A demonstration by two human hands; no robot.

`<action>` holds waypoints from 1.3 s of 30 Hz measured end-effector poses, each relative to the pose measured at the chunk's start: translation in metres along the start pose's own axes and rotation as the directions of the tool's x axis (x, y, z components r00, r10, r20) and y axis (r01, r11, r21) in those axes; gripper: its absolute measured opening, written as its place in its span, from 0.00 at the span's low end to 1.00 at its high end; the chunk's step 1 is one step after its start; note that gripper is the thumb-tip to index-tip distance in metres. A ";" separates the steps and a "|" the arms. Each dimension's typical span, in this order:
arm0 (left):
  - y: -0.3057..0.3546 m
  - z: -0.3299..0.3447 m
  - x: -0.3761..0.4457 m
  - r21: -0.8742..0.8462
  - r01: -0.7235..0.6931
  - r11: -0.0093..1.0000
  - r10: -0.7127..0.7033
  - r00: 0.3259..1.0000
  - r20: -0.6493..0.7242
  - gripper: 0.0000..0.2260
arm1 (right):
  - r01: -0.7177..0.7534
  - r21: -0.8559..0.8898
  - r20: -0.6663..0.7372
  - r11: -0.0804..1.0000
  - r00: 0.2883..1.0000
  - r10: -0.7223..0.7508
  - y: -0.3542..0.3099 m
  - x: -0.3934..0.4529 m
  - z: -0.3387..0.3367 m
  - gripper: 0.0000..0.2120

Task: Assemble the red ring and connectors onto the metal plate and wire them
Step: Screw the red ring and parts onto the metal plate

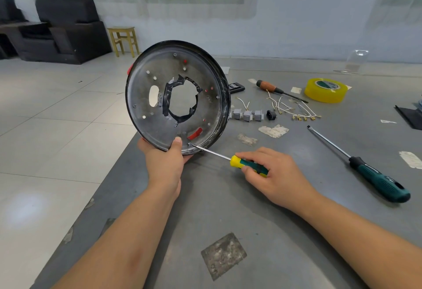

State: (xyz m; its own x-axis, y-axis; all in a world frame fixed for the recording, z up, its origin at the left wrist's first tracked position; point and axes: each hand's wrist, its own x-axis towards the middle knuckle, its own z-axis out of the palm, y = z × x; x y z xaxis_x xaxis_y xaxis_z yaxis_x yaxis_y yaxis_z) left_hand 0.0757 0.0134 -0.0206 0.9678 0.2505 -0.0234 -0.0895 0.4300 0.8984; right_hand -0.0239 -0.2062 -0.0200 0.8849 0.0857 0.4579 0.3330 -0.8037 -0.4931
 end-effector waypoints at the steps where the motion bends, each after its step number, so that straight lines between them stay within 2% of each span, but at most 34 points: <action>1: 0.000 0.000 0.000 0.000 -0.001 1.000 0.001 1.000 -0.001 0.26 | -0.003 0.000 0.000 1.000 1.000 0.003 0.000 0.000 0.000 0.14; 13: -0.008 -0.004 0.003 0.086 -0.047 0.995 0.047 0.999 -0.002 0.27 | -0.007 -0.034 0.008 0.999 1.000 0.007 0.001 0.000 0.003 0.14; 21: -0.007 -0.004 0.001 0.178 -0.080 0.981 0.082 0.997 -0.003 0.27 | -0.008 -0.118 0.020 0.993 1.000 0.010 -0.008 -0.002 0.001 0.16; 29: -0.011 -0.005 0.002 0.258 -0.129 0.958 0.131 0.991 0.007 0.26 | 0.046 -0.281 -0.026 0.959 0.998 -0.056 -0.029 -0.004 -0.005 0.16; 36: -0.016 -0.007 0.007 0.303 -0.166 0.938 0.159 0.986 0.050 0.25 | 0.093 -0.416 -0.098 0.905 0.984 -0.146 -0.035 -0.004 -0.009 0.10; 39: -0.017 -0.008 0.008 0.309 -0.178 0.934 0.169 0.984 0.057 0.24 | 0.157 -0.460 -0.122 0.874 0.964 -0.237 -0.032 -0.004 -0.008 0.08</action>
State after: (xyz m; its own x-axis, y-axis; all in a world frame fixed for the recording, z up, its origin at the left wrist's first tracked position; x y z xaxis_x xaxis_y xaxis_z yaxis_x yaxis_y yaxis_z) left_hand 0.0827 0.0150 -0.0396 0.9507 0.2694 0.1534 -0.1832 0.0888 0.9791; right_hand -0.0406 -0.1852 0.0001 0.7341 0.2016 0.6485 0.2804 -0.9597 -0.0191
